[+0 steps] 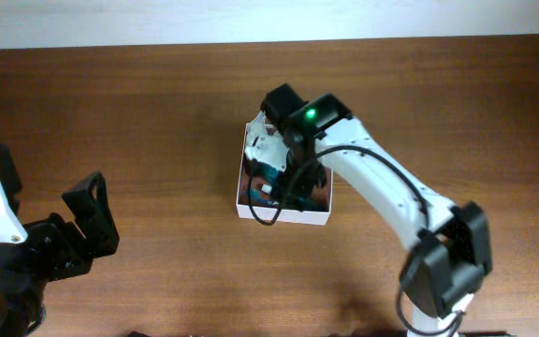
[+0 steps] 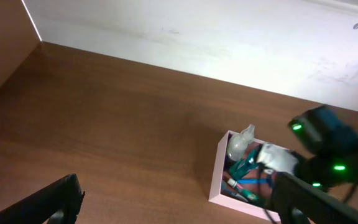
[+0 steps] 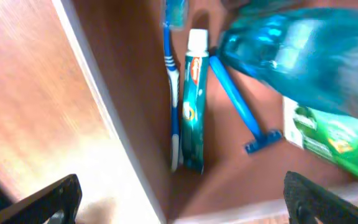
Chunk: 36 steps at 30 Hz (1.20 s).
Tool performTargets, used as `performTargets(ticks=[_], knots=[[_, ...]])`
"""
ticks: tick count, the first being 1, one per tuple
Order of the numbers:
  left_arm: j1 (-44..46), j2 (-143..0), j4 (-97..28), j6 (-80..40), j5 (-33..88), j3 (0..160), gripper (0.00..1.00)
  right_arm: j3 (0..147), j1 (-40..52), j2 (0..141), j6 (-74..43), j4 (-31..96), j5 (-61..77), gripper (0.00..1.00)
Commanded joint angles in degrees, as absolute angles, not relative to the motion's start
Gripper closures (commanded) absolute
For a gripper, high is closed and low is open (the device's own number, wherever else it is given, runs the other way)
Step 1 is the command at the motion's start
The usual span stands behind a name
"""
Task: Pack container
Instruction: 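Lower the toothpaste tube into the box and release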
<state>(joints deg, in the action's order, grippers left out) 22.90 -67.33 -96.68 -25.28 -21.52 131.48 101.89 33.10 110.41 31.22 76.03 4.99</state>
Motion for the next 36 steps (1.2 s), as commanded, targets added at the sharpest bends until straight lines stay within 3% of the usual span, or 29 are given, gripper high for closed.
performTargets(ticks=[1,14,23,31,36], knots=[[22.6,-67.1,-96.7,-24.6,-22.5,131.8,0.01,106.7,33.4,104.5,24.4,78.5,5.3,0.01],[22.6,-67.1,-96.7,-24.6,-22.5,131.8,0.01,107.8,33.3,100.7,9.6,80.9,5.1,0.01],[22.6,-67.1,-96.7,-24.6,-22.5,131.8,0.01,110.1,32.9,100.6,9.1,81.4,5.1,0.01],[22.6,-67.1,-96.7,-24.6,-22.5,131.8,0.01,124.9,32.5,99.8,8.0,93.7,4.2,0.01],[22.6,-67.1,-96.7,-24.6,-22.5,131.8,0.01,126.9,31.2,92.8,8.1,85.9,4.2,0.01]])
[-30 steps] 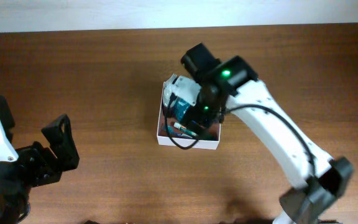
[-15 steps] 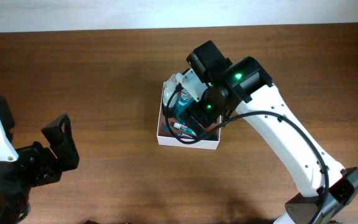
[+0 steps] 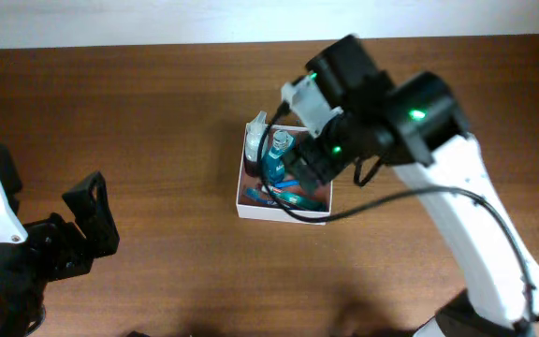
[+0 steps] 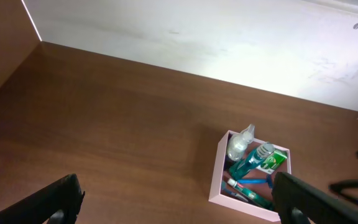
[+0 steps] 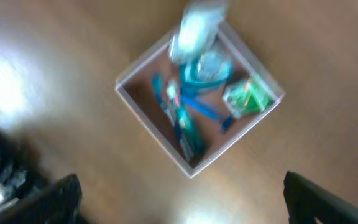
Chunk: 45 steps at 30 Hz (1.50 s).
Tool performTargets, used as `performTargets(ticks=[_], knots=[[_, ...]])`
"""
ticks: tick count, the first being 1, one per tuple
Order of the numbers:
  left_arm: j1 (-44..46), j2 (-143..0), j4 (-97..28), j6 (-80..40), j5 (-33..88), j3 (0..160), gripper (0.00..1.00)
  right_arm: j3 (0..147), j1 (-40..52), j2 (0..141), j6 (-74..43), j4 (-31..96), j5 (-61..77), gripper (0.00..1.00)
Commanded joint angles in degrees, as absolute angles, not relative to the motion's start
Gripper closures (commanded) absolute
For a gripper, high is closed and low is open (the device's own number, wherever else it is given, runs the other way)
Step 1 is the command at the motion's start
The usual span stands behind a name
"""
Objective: Pack container
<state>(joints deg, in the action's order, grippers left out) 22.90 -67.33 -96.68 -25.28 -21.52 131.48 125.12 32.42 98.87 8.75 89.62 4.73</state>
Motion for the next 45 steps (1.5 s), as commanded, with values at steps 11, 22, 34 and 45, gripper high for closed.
performTargets(ticks=[11,22,34,45], knots=[[22.6,-67.1,-96.7,-24.6,-22.5,131.8,0.01,123.3,24.7,74.3,8.1,75.1,4.1,0.01],[22.6,-67.1,-96.7,-24.6,-22.5,131.8,0.01,80.9,19.7,46.3,8.1,58.4,5.4,0.01],[22.6,-67.1,-96.7,-24.6,-22.5,131.8,0.01,33.7,19.7,18.2,8.0,38.0,9.9,0.01],[22.6,-67.1,-96.7,-24.6,-22.5,131.8,0.01,12.4,19.7,2.1,8.0,29.5,12.5,0.01]])
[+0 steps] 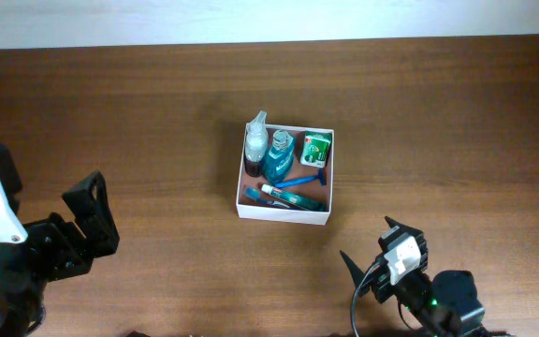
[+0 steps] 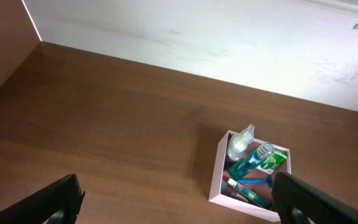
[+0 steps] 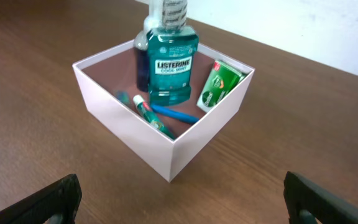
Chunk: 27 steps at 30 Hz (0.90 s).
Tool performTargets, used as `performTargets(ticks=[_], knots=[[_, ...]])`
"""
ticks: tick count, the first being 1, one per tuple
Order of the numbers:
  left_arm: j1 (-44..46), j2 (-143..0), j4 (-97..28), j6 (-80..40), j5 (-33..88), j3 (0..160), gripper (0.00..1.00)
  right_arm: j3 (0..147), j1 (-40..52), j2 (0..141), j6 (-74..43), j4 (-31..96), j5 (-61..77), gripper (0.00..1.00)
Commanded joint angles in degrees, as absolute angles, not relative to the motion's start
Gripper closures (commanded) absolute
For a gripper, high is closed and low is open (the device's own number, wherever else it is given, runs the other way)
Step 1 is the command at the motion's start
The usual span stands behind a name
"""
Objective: Pack container
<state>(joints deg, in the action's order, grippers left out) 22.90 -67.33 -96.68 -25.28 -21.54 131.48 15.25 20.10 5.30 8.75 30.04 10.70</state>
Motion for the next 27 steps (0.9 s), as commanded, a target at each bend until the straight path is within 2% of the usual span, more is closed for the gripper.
performTargets(ticks=[1,27], knots=[[22.6,-67.1,-96.7,-24.6,-22.5,131.8,0.01,11.4,19.7,1.0,8.0,29.5,12.5,0.01],[22.6,-67.1,-96.7,-24.6,-22.5,131.8,0.01,8.1,19.4,0.2,8.1,29.1,12.4,0.01]])
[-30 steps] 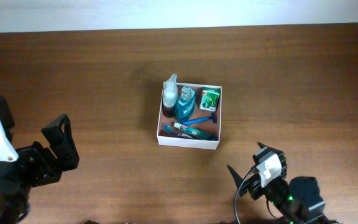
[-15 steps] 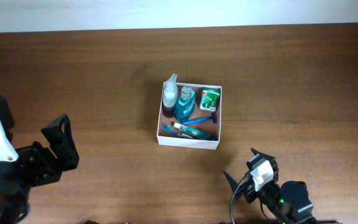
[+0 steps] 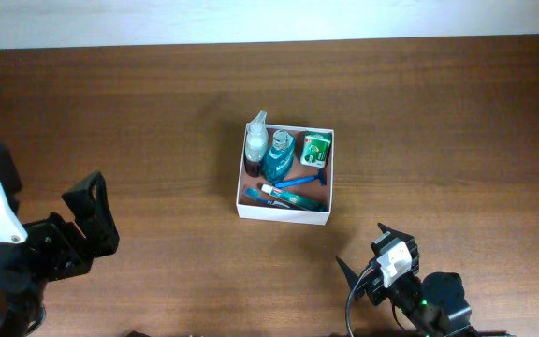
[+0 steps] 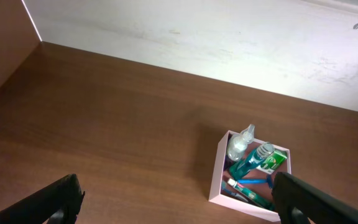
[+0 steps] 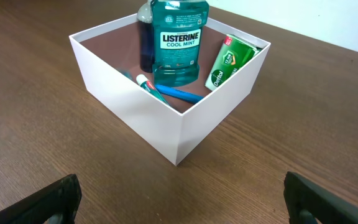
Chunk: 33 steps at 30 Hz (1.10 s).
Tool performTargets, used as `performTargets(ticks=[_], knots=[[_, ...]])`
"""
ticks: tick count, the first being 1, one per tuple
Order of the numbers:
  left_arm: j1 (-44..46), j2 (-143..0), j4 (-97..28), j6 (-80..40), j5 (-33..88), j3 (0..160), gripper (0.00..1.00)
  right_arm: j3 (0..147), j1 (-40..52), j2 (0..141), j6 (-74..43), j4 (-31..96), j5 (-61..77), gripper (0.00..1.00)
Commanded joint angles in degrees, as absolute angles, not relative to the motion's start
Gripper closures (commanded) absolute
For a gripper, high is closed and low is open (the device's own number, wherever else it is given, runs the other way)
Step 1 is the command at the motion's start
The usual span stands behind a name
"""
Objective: Pack container
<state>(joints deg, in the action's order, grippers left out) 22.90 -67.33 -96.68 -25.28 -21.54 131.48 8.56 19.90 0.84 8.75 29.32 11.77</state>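
Note:
The white box (image 3: 282, 213) sits mid-table. In it stand a teal mouthwash bottle (image 5: 178, 42) and a clear spray bottle (image 3: 254, 140), with a green floss pack (image 5: 230, 61) leaning at the right wall. A toothpaste tube (image 3: 288, 195), a blue razor (image 3: 309, 179) and a toothbrush lie on its floor. My right gripper (image 3: 368, 253) rests open and empty near the front edge, right of the box and pointing at it. Far away at the front left, my left gripper (image 3: 84, 232) is open and empty too.
Brown wooden table (image 3: 457, 122) all round the box, with a pale wall (image 4: 229, 37) along its far edge. The right arm's base (image 3: 429, 304) sits at the front edge. The left arm's body fills the front left corner.
My right gripper has drawn back slightly toward the front edge, and the box sits higher and a little larger in its wrist view. The left arm and the box contents are unchanged.
My right gripper was first down inside the box, open beside the mouthwash bottle. It was then raised above the box, leaving the bottle standing inside. Later it lay open at the front right of the table, where it remains. The left arm never moved.

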Motion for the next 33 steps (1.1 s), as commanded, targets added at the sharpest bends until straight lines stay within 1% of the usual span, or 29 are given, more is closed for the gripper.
performTargets(ticks=[1,7,9,13,17,19,21,28,33], knots=[[22.6,-67.1,-96.7,-24.6,-22.5,131.8,0.0,8.1,19.4,0.2,8.1,29.1,12.4,0.01],[22.4,-67.2,-96.7,-24.6,-22.5,131.8,0.01,8.1,19.4,0.2,8.1,29.1,12.4,0.01],[20.9,-66.9,-96.7,-24.5,-22.5,131.7,0.01,8.1,19.4,0.2,8.1,29.1,12.4,0.01],[13.3,-65.1,-96.3,-21.6,-26.0,130.5,0.01,8.1,19.4,0.2,8.1,29.1,12.4,0.01],[3.0,-60.9,-93.0,-21.8,-22.4,125.0,0.01,8.1,19.4,0.2,8.1,29.1,12.4,0.01],[-0.6,-57.6,-89.2,-21.8,-21.8,119.4,0.01,8.1,19.4,0.2,8.1,29.1,12.4,0.01],[-2.2,-53.7,-83.6,-21.8,-21.8,111.7,0.0,8.1,19.4,0.2,8.1,29.1,12.4,0.01],[-2.5,-37.8,-59.1,-21.8,-17.3,77.6,0.01,8.1,19.4,0.2,8.1,29.1,12.4,0.01],[-2.5,-28.1,-47.2,-21.8,-12.5,55.8,0.01,8.1,19.4,0.2,8.1,29.1,12.4,0.01]])
